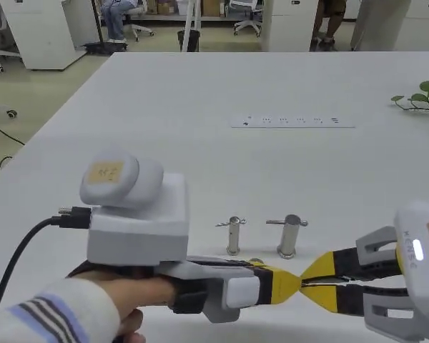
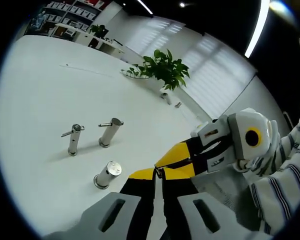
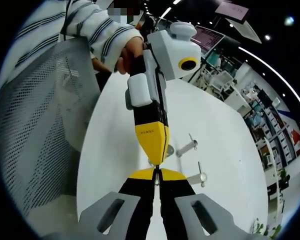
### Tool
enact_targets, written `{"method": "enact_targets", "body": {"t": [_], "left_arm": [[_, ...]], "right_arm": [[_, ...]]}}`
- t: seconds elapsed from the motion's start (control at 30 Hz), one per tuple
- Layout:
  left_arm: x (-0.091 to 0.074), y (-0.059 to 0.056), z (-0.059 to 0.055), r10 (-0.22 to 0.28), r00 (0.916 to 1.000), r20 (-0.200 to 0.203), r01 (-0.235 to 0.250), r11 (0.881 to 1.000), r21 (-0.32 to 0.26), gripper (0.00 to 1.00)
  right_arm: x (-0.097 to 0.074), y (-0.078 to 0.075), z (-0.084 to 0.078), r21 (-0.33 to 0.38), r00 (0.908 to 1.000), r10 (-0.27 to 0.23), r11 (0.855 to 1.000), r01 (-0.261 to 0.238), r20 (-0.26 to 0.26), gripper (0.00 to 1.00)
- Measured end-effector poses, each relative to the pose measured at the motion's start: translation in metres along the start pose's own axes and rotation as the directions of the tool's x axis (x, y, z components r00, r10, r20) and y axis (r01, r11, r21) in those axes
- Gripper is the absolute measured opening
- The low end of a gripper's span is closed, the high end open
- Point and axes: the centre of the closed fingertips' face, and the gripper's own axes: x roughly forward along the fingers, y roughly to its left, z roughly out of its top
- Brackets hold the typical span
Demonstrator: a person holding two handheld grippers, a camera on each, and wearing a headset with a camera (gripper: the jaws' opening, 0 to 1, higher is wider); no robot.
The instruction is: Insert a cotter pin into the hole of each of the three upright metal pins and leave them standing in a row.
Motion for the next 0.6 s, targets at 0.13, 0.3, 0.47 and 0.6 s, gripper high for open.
{"method": "enact_targets", "body": {"t": [0.13, 0.3, 0.47, 0.6], "left_arm": [[-0.0008, 0.0017, -0.0015, 0.006, 0.9999, -0.009, -0.007, 1.000, -0.026, 0.01], [-0.0017, 0.0018, -0.0054, 0.016, 0.9990, -0.042, -0.017, 1.000, -0.022, 0.01], [-0.0027, 0.0020, -0.0064, 0.017, 0.9985, -0.051, -0.019, 0.999, -0.038, 0.00], [-0.0045, 0.0027, -0.0063, 0.007, 0.9991, -0.041, -0.010, 0.998, -0.063, 0.00]], "right_arm": [[-0.0001, 0.0005, 0.0006, -0.001, 1.0000, 0.000, 1.000, 0.000, 0.000, 0.03], [0.0014, 0.0042, 0.0011, -0.009, 0.9999, 0.010, 1.000, -0.010, -0.002, 0.03], [0.0018, 0.0047, 0.0024, -0.003, 0.9999, 0.012, 1.000, -0.012, 0.005, 0.03], [0.0013, 0.0048, 0.0038, 0.020, 0.9998, 0.015, 1.000, -0.015, 0.017, 0.04]]}}
